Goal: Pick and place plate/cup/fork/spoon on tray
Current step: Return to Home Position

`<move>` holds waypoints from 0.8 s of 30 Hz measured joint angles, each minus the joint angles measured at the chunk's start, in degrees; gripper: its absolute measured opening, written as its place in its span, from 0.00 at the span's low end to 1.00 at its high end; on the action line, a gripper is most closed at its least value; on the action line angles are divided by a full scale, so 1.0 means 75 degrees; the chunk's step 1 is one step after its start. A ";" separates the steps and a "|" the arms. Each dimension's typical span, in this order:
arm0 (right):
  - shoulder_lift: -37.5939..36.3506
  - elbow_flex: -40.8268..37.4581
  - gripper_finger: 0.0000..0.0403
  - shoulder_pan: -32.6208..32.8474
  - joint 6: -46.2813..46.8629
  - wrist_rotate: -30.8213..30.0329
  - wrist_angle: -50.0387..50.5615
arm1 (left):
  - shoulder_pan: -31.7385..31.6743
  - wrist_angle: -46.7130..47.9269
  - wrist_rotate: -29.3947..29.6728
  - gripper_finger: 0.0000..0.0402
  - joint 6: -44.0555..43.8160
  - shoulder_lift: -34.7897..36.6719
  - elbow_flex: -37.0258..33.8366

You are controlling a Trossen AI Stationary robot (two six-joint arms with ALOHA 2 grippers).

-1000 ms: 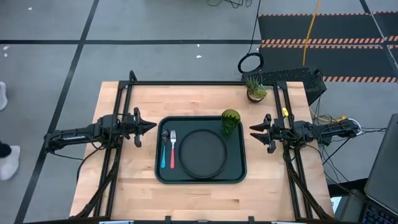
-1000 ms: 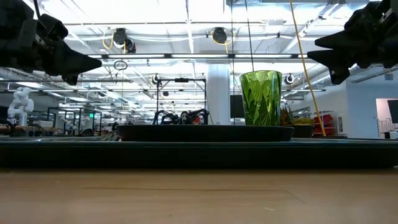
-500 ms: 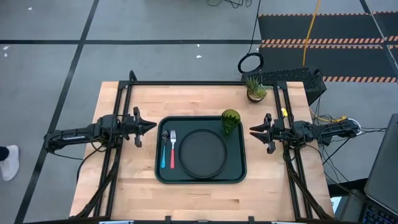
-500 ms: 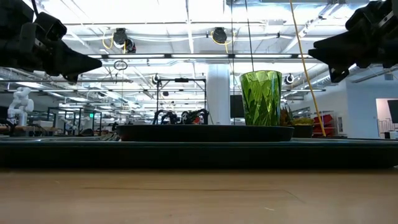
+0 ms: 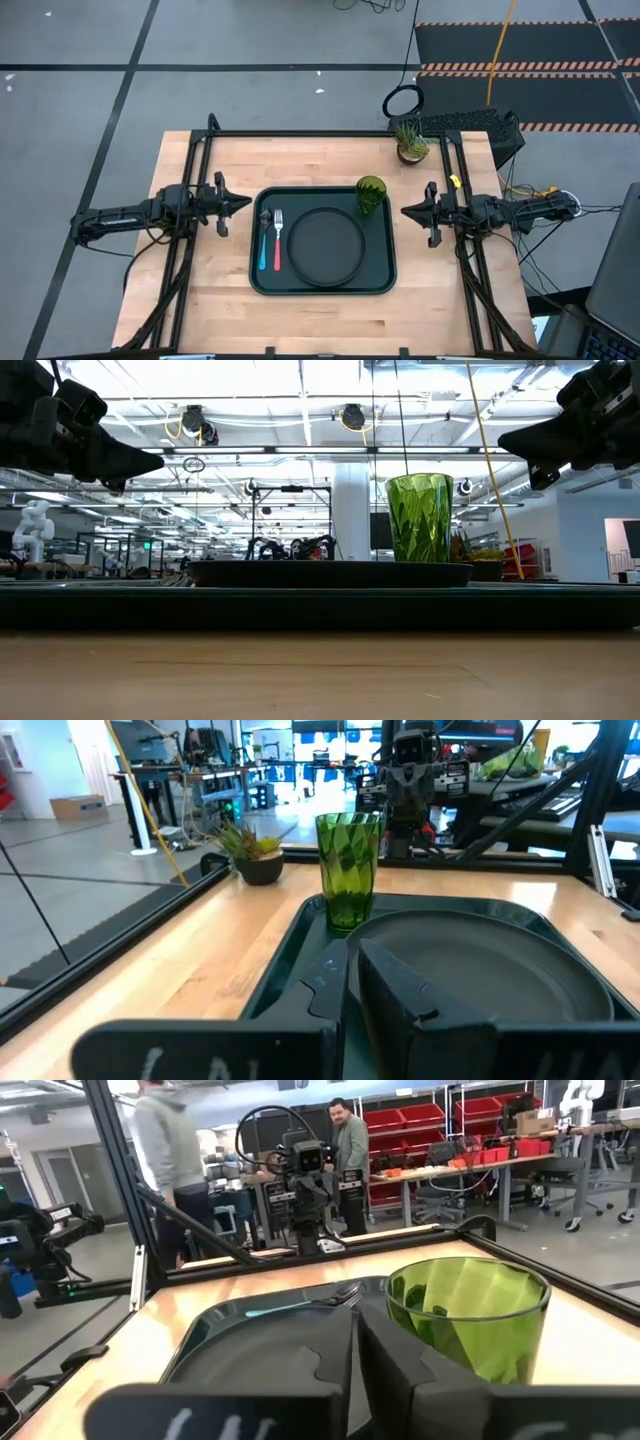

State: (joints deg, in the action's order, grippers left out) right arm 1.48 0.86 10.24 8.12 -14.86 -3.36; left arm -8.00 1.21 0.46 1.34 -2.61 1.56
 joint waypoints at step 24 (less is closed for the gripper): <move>0.0009 0.0000 0.06 0.0000 0.0017 -0.0003 -0.0307 | 0.0000 -0.0015 -0.0007 0.08 -0.0012 0.0000 -0.0002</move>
State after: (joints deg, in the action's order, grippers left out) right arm 1.54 0.86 10.24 8.25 -14.88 -5.66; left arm -8.00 1.10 0.40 1.26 -2.61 1.55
